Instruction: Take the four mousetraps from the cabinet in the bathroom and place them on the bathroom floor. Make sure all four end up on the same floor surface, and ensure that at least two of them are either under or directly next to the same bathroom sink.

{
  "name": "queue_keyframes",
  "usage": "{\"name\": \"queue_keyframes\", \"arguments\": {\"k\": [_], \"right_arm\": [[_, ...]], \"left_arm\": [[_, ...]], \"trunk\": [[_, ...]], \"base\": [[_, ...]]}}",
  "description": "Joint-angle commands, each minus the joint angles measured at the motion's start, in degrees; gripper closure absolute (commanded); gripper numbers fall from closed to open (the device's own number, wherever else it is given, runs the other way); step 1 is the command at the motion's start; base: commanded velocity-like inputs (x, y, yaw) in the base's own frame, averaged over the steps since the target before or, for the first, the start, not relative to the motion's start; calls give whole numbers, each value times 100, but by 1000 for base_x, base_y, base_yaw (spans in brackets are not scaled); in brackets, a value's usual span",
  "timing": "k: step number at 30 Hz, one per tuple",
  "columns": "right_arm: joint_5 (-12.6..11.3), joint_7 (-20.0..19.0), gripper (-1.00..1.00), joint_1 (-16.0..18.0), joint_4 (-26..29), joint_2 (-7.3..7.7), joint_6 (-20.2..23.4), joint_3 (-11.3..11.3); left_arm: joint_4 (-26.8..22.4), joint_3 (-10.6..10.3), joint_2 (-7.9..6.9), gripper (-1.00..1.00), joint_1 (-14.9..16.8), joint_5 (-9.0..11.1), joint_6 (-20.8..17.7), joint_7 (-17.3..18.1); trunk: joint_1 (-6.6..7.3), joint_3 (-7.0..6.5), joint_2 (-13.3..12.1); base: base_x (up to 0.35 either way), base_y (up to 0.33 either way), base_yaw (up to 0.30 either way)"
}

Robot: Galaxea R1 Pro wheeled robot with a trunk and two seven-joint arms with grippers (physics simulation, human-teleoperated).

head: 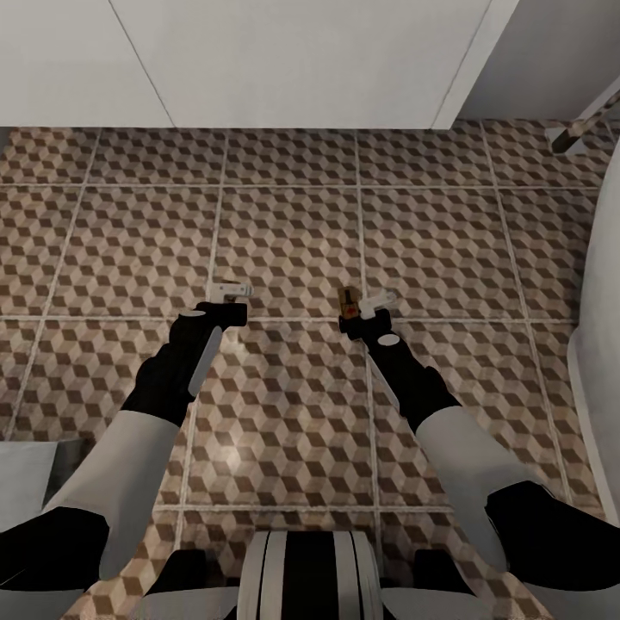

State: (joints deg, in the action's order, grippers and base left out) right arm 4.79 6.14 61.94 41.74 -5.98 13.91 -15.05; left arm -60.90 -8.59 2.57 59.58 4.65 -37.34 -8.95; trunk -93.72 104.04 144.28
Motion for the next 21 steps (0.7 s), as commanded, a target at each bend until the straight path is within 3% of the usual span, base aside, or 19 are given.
{"name": "queue_keyframes", "arguments": {"k": [1,4,21], "right_arm": [[30,19,100,2,9,3,41,-16],[30,19,100,2,6,13,41,-16],[39,24,100,2,-3,20,-20,-23]], "left_arm": [[-7,-11,-2,100,2,27,-27,-45],[-10,-11,-7,100,2,27,-24,-46],[-74,-11,-11,100,-6,27,-21,-46]], "trunk": [[-1,32,3],[-9,96,7],[-9,96,7]], "base": [[0,0,0],[0,0,0],[0,0,0]]}}
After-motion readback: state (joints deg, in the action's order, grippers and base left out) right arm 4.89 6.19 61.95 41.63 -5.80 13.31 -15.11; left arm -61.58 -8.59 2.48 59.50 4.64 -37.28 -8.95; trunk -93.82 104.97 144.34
